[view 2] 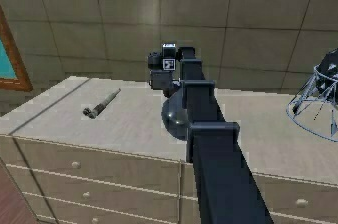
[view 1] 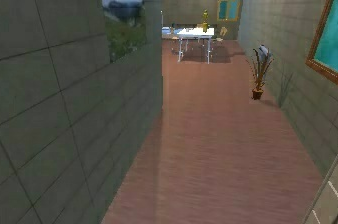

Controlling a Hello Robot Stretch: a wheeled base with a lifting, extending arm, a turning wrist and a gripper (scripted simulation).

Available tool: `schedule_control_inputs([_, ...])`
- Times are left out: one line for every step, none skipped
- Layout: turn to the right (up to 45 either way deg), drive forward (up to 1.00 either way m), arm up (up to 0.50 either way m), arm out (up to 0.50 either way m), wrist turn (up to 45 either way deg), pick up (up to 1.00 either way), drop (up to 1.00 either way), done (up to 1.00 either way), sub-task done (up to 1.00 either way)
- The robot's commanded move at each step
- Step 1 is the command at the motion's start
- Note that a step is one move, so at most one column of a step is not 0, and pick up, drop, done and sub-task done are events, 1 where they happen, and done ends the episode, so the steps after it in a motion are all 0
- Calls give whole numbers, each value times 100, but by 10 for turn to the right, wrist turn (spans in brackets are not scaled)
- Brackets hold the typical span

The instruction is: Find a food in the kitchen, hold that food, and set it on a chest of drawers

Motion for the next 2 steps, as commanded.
schedule_control_inputs([0, 0, 0, 0, 30, 0, 0, 0, 0])
schedule_control_inputs([0, 0, -12, 0, 0, 0, 0, 0, 0])
